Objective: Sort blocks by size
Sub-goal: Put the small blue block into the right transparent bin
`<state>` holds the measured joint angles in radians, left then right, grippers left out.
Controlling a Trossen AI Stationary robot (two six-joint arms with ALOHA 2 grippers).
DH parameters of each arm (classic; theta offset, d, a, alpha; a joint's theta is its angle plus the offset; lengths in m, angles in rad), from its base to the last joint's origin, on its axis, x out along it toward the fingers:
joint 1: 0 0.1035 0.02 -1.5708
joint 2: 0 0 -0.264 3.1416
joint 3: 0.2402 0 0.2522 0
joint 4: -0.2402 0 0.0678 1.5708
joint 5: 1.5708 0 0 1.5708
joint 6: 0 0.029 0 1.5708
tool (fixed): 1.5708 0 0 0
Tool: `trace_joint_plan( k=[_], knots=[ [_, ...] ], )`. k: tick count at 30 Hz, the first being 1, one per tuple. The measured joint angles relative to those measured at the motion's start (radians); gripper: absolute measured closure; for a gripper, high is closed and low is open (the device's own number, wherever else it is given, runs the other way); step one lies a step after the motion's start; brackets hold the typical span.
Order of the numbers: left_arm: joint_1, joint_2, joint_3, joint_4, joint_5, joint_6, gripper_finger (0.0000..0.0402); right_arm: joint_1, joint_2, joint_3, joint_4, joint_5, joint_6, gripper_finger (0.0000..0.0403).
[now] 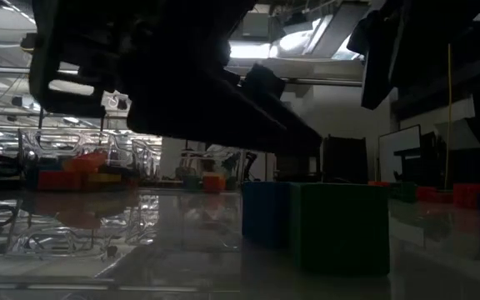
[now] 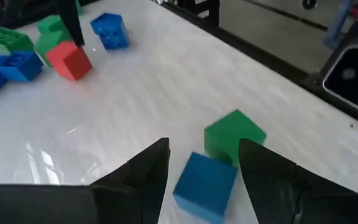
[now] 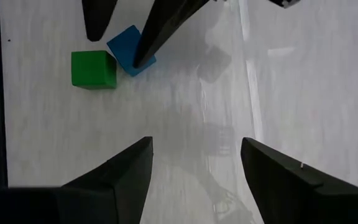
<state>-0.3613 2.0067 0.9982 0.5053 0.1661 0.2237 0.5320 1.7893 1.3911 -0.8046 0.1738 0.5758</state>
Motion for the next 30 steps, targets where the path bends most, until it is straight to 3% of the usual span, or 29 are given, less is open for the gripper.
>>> trace_joint_plan(
  k=[9,30],
  knots=[
    [0.001,0.0,0.0,-0.063,0.003,0.021,0.022,0.0,0.0,0.0,0.003,-0.001,0.0,0.016],
    [0.012,0.037,0.002,-0.043,0.006,0.066,0.022,0.001,0.0,0.0,0.027,-0.002,-0.001,0.016]
  ],
)
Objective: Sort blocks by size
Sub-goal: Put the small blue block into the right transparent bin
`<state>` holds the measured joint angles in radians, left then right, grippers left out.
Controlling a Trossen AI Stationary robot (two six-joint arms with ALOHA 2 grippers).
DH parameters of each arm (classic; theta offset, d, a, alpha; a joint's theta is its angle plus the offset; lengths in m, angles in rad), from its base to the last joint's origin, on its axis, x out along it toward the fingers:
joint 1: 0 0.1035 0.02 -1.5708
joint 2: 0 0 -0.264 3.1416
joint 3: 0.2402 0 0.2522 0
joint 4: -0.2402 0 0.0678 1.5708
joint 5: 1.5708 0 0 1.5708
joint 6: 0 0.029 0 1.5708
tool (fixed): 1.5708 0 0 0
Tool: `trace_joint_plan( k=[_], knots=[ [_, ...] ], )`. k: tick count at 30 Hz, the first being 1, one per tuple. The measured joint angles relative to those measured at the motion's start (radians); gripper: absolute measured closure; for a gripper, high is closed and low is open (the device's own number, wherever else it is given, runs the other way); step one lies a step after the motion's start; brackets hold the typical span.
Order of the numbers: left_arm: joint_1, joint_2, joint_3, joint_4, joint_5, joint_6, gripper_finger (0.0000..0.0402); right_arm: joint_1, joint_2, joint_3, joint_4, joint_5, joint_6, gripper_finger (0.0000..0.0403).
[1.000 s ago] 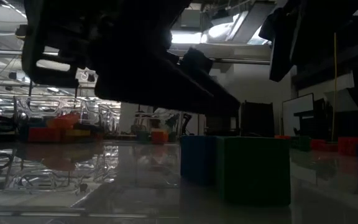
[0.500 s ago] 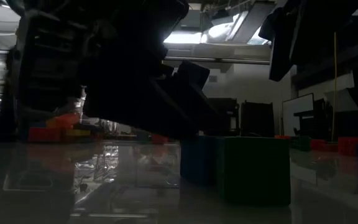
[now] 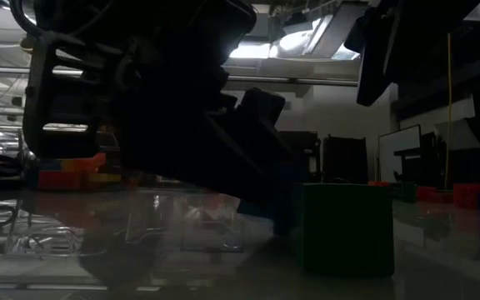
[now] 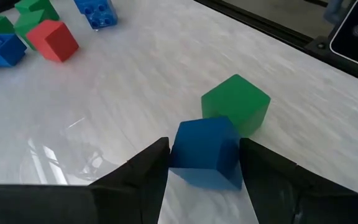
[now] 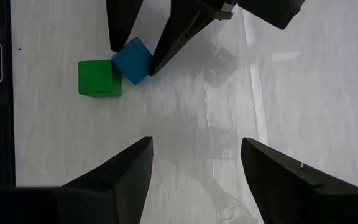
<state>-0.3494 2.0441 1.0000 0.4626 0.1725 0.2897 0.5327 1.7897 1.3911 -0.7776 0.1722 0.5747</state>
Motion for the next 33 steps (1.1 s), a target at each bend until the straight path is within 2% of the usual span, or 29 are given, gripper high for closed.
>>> trace_joint_plan(
  k=[13,23,33],
  knots=[
    [0.005,0.001,-0.001,-0.008,-0.006,-0.047,0.022,0.0,0.0,0.0,0.0,0.0,0.0,0.016],
    [0.004,-0.026,-0.004,-0.034,-0.144,0.007,0.022,0.003,0.0,0.0,0.0,0.0,0.0,0.016],
    [-0.025,-0.036,-0.005,-0.036,-0.16,-0.004,0.022,0.005,0.0,0.0,0.0,-0.004,-0.003,0.016]
  ],
)
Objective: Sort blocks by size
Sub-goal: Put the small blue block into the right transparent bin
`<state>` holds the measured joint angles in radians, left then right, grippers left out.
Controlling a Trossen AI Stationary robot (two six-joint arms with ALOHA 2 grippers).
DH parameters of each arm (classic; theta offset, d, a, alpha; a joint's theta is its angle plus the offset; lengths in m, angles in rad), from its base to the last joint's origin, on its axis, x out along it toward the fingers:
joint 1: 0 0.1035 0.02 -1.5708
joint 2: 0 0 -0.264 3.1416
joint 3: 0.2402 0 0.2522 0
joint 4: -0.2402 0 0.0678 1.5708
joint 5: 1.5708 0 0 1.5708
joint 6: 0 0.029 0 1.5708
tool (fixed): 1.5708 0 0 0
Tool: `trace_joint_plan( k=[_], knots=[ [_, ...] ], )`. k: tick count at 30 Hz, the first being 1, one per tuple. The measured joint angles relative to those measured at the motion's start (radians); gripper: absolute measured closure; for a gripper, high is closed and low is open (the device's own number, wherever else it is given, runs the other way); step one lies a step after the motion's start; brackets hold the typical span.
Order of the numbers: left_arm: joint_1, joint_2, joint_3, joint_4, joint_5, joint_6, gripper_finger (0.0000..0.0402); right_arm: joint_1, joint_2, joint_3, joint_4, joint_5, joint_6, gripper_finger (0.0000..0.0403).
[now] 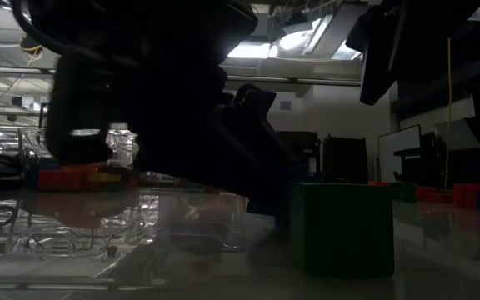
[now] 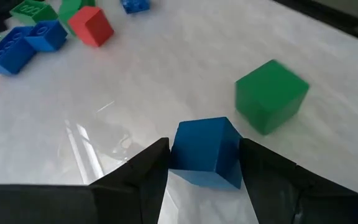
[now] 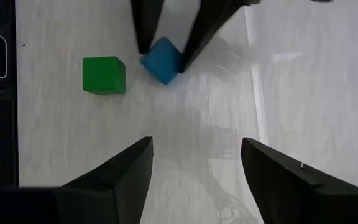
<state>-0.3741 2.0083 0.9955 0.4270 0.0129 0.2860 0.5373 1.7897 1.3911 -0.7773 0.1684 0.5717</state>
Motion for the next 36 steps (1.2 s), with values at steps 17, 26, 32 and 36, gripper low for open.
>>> trace_joint_plan(
  k=[17,26,32,36],
  knots=[
    [-0.003,-0.002,0.0,-0.014,-0.043,-0.075,0.0189,0.0,0.0,0.0,0.001,0.005,0.0,0.016],
    [-0.004,0.005,0.002,-0.023,0.021,-0.099,0.0199,0.0,0.0,0.0,0.001,0.005,0.0,0.016],
    [0.006,0.005,0.002,-0.004,0.02,-0.111,0.0202,0.0,0.0,0.0,0.006,0.004,0.0,0.016],
    [0.01,0.005,0.002,0.01,0.02,-0.138,0.021,0.0,0.0,0.0,0.006,0.004,0.0,0.016]
  ],
)
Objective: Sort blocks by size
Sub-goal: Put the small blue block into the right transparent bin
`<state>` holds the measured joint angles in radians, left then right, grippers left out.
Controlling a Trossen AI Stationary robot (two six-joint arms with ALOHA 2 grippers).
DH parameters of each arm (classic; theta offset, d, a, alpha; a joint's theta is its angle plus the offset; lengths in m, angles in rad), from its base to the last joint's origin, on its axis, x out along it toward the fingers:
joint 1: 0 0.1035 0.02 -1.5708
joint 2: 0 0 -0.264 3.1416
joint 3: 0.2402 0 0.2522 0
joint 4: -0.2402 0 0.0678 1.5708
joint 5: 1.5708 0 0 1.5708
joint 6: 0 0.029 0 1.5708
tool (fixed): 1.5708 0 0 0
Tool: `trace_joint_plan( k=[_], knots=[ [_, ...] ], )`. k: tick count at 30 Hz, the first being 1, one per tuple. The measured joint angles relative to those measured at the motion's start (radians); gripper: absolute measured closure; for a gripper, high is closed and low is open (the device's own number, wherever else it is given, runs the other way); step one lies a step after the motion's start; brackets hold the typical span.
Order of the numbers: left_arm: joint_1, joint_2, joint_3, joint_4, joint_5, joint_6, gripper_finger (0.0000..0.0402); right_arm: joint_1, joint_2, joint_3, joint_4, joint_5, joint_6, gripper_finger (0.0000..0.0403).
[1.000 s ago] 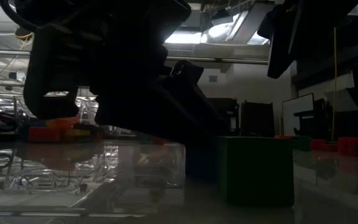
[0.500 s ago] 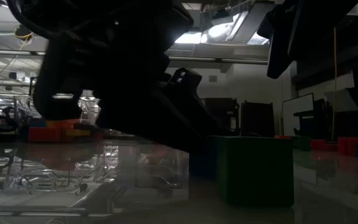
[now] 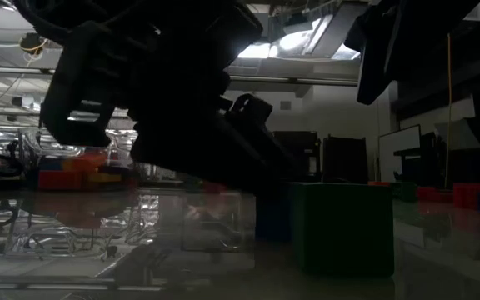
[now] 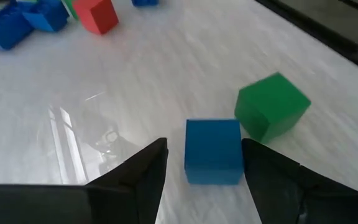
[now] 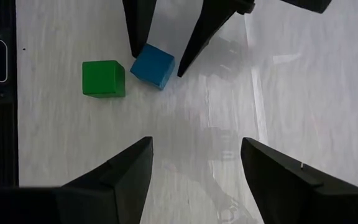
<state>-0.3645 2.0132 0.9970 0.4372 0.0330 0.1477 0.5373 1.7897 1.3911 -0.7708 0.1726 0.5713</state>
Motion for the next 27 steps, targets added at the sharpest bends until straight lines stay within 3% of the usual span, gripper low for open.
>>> trace_joint_plan(
  k=[17,23,27],
  knots=[
    [0.001,0.029,0.002,0.02,0.031,-0.011,0.0267,0.0,0.0,0.0,0.018,-0.001,0.0,0.016],
    [0.019,-0.039,0.0,-0.017,0.001,-0.006,0.0288,0.0,0.0,0.0,0.024,-0.007,0.0,0.016],
    [0.056,-0.132,0.0,-0.14,-0.055,-0.009,0.0284,0.0,0.0,0.0,0.069,-0.026,0.008,0.016]
  ],
)
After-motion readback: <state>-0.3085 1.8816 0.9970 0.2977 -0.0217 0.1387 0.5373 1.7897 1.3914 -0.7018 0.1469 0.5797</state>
